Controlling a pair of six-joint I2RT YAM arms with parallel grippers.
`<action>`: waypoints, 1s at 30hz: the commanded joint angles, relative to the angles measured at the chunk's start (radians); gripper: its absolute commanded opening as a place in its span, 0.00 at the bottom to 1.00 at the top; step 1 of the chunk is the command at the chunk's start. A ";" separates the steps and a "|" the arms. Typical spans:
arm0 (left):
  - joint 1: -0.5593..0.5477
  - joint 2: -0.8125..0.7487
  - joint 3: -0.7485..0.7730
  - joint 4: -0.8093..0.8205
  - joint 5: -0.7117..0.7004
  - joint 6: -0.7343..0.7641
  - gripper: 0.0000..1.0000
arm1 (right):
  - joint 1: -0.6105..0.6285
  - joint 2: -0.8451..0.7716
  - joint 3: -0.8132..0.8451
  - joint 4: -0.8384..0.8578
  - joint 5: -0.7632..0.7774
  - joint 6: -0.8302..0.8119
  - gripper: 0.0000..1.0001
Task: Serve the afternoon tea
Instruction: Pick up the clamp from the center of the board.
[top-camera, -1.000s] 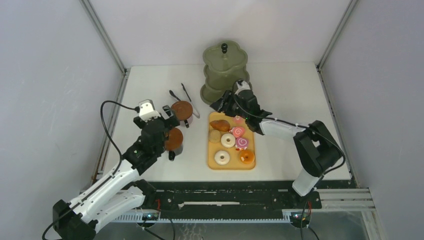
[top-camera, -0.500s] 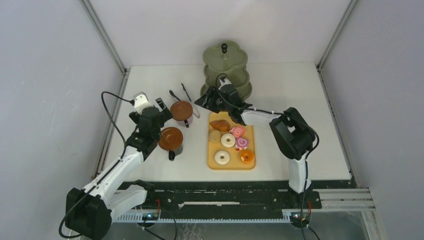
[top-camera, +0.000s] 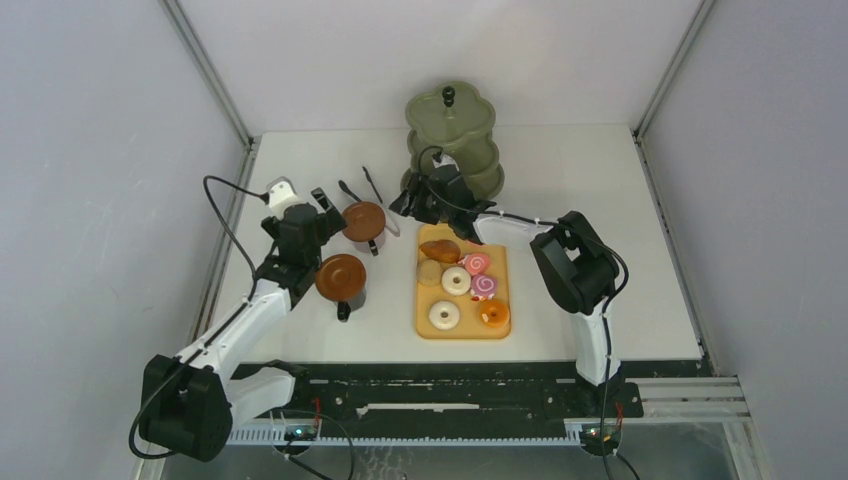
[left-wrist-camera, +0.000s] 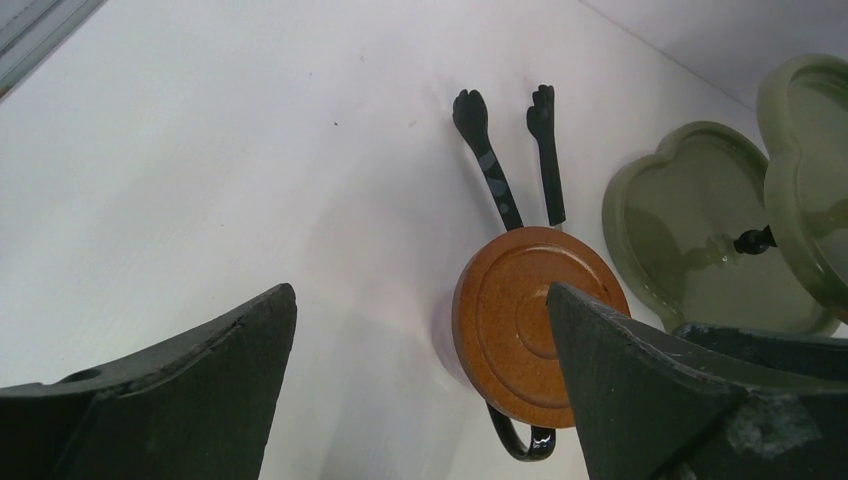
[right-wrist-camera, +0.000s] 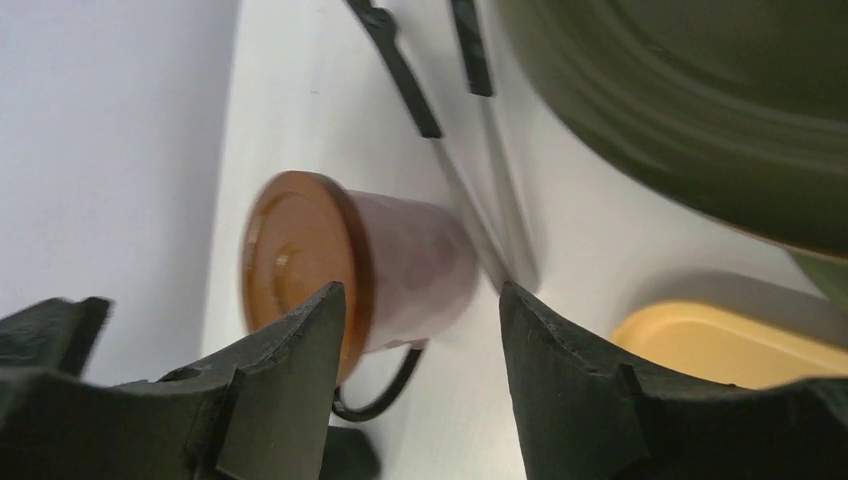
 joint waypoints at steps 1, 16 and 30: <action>0.015 -0.004 0.064 0.043 0.018 -0.028 1.00 | 0.009 -0.052 0.018 -0.112 0.113 -0.138 0.65; 0.020 -0.018 0.051 0.047 0.022 -0.091 0.99 | 0.020 0.062 0.188 -0.278 0.122 -0.294 0.54; 0.020 -0.033 0.034 0.073 0.008 -0.124 0.99 | 0.046 0.212 0.420 -0.431 0.157 -0.345 0.48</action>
